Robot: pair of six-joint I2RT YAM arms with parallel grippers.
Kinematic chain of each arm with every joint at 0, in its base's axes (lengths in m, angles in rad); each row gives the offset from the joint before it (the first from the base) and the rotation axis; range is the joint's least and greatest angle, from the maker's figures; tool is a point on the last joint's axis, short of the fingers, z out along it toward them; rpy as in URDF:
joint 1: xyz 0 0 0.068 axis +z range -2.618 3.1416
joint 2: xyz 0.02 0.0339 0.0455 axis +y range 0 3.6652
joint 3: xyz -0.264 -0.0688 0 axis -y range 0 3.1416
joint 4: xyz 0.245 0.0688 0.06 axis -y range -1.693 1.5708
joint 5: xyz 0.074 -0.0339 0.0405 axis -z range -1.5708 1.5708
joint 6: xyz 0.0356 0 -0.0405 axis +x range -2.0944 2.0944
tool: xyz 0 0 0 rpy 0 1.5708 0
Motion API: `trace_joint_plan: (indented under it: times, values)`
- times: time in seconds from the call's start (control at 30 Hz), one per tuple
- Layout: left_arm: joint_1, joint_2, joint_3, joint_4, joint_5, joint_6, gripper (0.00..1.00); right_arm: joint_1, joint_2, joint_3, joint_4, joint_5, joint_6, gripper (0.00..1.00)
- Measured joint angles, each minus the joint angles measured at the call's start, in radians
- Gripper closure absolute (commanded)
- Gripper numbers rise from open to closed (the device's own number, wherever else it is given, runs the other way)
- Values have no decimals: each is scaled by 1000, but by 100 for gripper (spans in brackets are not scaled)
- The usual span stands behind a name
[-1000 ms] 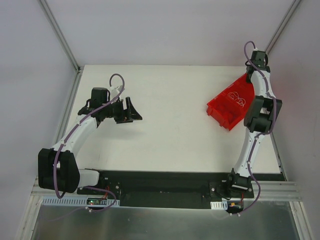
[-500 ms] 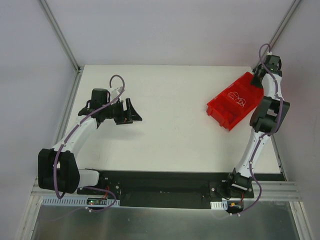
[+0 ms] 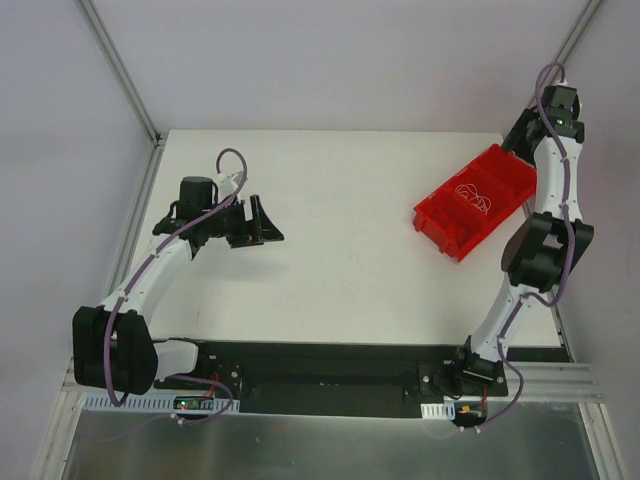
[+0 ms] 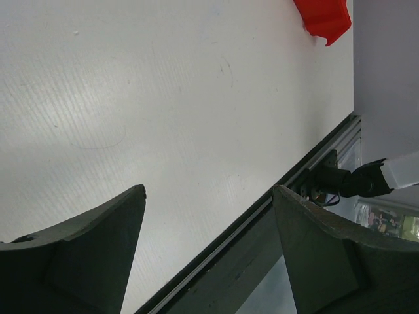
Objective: Untangle the cables
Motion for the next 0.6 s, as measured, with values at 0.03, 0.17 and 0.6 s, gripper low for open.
trace_joint_plan:
  times: [0.03, 0.17, 0.6]
  values:
    - [-1, -2, 0, 0, -2, 0, 22, 13, -68, -56, 0, 13, 17, 24]
    - [-32, -6, -2, 5, -28, 3, 20, 150, -402, -392, 48, 62, 48, 18]
    - [-307, -275, -127, 155, -158, 58, 18, 684, -1203, -1417, 355, -60, 60, 0]
